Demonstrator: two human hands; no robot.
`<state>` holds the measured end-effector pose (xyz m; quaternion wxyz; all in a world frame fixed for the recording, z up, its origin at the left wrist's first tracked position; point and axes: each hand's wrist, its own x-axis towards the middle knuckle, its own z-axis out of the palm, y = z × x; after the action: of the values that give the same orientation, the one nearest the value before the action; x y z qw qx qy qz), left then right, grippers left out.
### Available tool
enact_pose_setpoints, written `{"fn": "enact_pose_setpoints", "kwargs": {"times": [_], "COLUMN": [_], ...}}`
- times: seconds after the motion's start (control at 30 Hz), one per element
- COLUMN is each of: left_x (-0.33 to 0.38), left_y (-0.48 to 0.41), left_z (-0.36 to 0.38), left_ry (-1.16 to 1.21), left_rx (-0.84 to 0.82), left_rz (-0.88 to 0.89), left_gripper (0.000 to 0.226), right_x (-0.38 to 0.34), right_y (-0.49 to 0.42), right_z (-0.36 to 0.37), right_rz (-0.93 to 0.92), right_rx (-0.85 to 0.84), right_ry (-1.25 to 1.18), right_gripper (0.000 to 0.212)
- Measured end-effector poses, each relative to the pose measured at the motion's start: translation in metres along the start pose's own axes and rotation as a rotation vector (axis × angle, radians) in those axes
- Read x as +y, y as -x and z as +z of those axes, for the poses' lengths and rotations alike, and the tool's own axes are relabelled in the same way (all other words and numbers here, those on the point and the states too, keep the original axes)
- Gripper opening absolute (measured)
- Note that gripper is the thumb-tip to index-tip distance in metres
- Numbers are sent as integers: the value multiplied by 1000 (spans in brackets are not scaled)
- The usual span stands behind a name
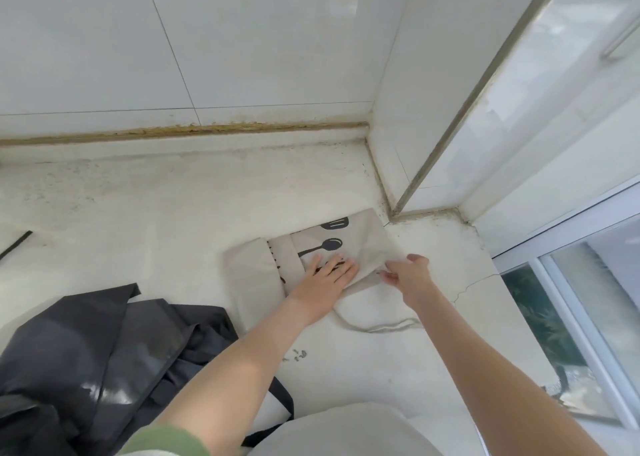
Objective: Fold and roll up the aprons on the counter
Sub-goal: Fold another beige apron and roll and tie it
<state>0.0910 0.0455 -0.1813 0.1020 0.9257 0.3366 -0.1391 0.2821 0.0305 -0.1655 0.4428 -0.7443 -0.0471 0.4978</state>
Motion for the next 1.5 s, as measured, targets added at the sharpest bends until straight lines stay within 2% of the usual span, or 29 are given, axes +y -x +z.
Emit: {"fn": "enact_pose_setpoints", "kwargs": {"times": [0.13, 0.23, 0.33, 0.43, 0.5, 0.57, 0.63, 0.67, 0.7, 0.73, 0.8, 0.87, 0.93, 0.97, 1.07, 1.13, 1.2, 1.23, 1.3, 1.37, 1.4, 1.43, 1.5], "left_x": [-7, -6, -3, 1, 2, 0, -2, -2, -2, -3, -3, -2, -5, -9, -30, -45, -53, -56, -61, -70, -73, -77, -80], "left_y": [4, 6, 7, 8, 8, 7, 6, 6, 6, 6, 6, 7, 10, 13, 23, 34, 51, 59, 71, 73, 72, 72, 72], "left_z": [4, 10, 14, 18, 17, 15, 11, 10, 10, 10, 9, 2, -5, -6, 2, 12, 15, 15, 12, 11, 9, 10, 7], "left_ry": [-1, 30, 42, 57, 71, 97, 117, 108, 91, 78, 104, 264, 549, 616, 491, 431, 434, 460, 586, 908, 1129, 1339, 1551], "left_rx": [-81, -147, -141, -113, -121, -145, -179, -196, -217, -236, -254, -194, 6, 138, 452, 566, 653, 646, 506, 328, 268, 251, 248], "left_rz": [157, 154, 140, 113, 111, 122, 141, 149, 156, 159, 158, 133, 8, -53, -205, -417, -689, -835, -1115, -1409, -1493, -1476, -1325], "left_gripper": [73, 63, 58, 55, 55, 56, 54, 54, 54, 55, 56, 54, 45, 38, 30, 35, 42, 45, 49, 53, 55, 53, 30], "right_x": [5, 9, 9, 8, 7, 11, 16, 18, 19, 22, 26, 36, 43, 45, 39, 37, 37, 43, 51, 64, 67, 70, 70], "right_y": [-1, -2, 1, -1, -2, -3, -2, -1, -1, -4, -6, -10, -13, -13, -6, 3, 14, 17, 23, 26, 27, 27, 32], "right_z": [-9, -11, -12, -14, -11, -10, -12, -13, -13, -12, -11, -11, -9, -8, 2, 12, 28, 36, 54, 66, 69, 73, 76], "right_rz": [-120, -155, -196, -196, -246, -410, -799, -1016, -1167, -1212, -1037, -857, -827, -866, -960, -962, -1072, -1111, -1081, -1042, -1027, -1001, -956], "right_rx": [-30, -47, -50, 22, 108, 222, 310, 265, 136, -29, -275, -313, -260, -229, -167, -216, -252, -300, -392, -349, -324, -328, -318], "right_ry": [124, 171, 172, 161, 317, 582, 968, 1144, 1267, 1359, 1542, 1674, 1668, 1628, 1539, 1526, 1506, 1511, 1589, 1620, 1634, 1654, 1673], "right_gripper": [48, 40, 34, 29, 25, 36, 55, 61, 62, 58, 64, 86, 92, 91, 82, 87, 78, 73, 71, 72, 73, 77, 79]}}
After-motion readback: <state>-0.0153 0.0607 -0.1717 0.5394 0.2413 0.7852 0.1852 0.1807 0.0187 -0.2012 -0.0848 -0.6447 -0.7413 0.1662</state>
